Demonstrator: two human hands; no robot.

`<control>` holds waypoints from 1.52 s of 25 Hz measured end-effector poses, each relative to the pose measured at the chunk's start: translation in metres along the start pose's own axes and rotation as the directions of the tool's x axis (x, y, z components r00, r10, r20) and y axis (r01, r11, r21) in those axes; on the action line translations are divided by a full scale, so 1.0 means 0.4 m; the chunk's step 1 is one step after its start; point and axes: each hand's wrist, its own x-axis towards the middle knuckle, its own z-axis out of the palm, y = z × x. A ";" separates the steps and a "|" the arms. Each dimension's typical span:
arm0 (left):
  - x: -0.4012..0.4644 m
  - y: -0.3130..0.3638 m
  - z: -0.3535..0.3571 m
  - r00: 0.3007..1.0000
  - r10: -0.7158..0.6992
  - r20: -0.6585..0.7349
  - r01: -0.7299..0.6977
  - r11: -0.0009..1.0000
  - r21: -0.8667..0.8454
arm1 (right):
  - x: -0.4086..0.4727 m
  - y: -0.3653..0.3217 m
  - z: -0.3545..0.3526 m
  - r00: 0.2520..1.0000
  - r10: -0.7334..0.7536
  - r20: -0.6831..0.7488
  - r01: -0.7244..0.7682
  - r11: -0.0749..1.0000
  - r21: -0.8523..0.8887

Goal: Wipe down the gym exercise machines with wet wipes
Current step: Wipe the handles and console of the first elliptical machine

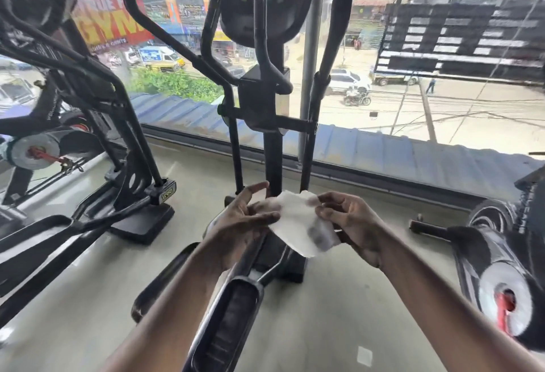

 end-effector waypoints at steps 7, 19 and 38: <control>0.207 0.028 0.030 0.997 0.011 -0.076 -0.017 0.997 -0.070 | 0.204 -0.074 -0.020 0.989 -0.093 -0.119 0.091 0.996 -0.019; 0.473 0.340 -0.017 0.596 0.727 0.340 -0.734 0.322 0.599 | 0.403 -0.295 0.004 0.751 -0.515 -0.413 0.479 0.856 -0.196; 0.620 0.432 0.030 0.909 0.236 0.342 -0.368 0.841 0.397 | 0.469 -0.350 -0.081 0.874 -0.287 -0.392 0.353 0.929 0.108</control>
